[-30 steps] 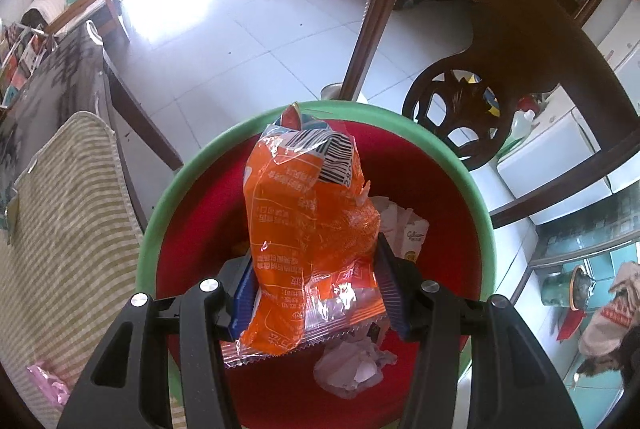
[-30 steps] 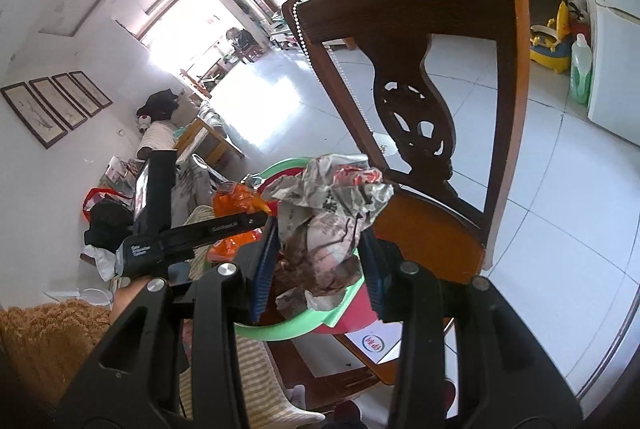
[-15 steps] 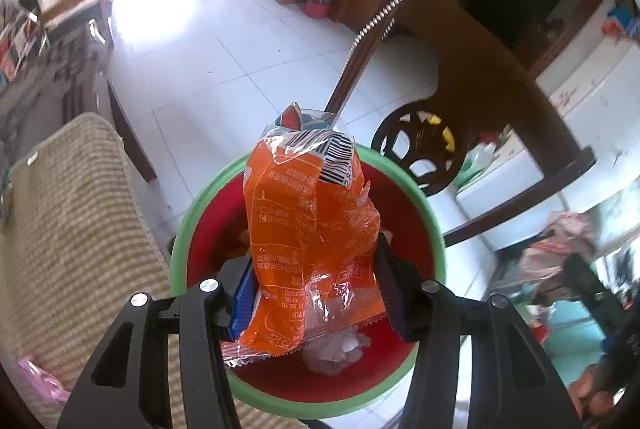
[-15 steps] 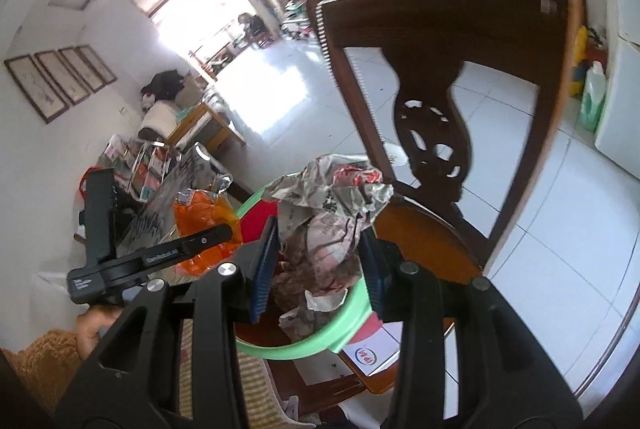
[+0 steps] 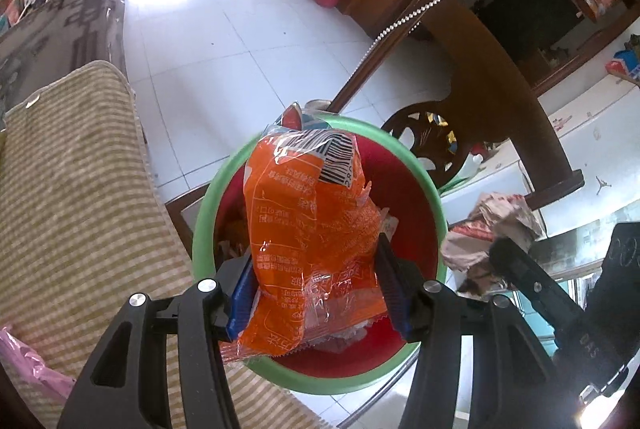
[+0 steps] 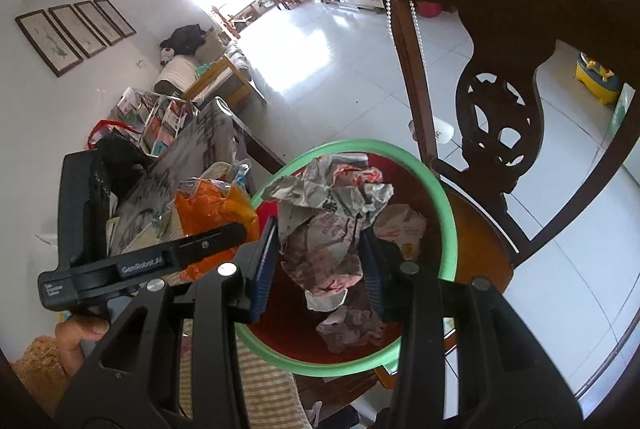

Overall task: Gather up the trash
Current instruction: 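Open both grippers to drop the bag and paper into the bin, then grasp the blue-white snack wrapper with the left gripper while the right grasps the pink wrapper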

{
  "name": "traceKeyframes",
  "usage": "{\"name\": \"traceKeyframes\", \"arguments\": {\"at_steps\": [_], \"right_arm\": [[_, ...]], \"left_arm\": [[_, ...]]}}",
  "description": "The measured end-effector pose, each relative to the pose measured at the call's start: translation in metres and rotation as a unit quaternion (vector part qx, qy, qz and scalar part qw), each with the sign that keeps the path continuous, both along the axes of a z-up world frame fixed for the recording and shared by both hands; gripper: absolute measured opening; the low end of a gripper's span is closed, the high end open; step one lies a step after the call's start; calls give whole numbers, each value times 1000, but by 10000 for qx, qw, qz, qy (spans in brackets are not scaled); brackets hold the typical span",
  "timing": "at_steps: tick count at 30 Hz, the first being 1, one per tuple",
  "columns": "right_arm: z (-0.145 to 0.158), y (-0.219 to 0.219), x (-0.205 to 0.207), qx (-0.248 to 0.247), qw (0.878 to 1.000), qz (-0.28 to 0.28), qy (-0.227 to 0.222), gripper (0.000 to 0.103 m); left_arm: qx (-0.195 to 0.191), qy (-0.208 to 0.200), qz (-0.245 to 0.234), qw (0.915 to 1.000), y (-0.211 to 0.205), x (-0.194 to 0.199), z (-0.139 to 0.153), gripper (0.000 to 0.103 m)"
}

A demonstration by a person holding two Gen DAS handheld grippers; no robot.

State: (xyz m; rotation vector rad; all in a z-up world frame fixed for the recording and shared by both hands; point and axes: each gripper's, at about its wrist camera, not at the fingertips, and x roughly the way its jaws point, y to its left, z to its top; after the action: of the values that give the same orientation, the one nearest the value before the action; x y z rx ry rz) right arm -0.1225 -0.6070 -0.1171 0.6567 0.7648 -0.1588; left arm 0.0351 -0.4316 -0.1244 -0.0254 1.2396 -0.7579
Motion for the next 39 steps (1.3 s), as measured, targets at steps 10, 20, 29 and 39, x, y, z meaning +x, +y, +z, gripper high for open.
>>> {"name": "traceKeyframes", "arguments": {"at_steps": [10,20,29,39], "right_arm": [[-2,2,1,-183,9997,-137,128,67],[27,58,25,-479,9968,631,-110,78],[3,178,70,-518,9746,2165,253,81],[-19,309,107,-901,9395,3253,579,84]], "left_arm": [[-100,-119,243,9996,23,-8,8,77],[284,-1162,1267,9847,132,-21,41,78],[732,-658,3176,9431,290,-19,5,78],[1433,-2070,3213,9129,353,-36,59,78]]}}
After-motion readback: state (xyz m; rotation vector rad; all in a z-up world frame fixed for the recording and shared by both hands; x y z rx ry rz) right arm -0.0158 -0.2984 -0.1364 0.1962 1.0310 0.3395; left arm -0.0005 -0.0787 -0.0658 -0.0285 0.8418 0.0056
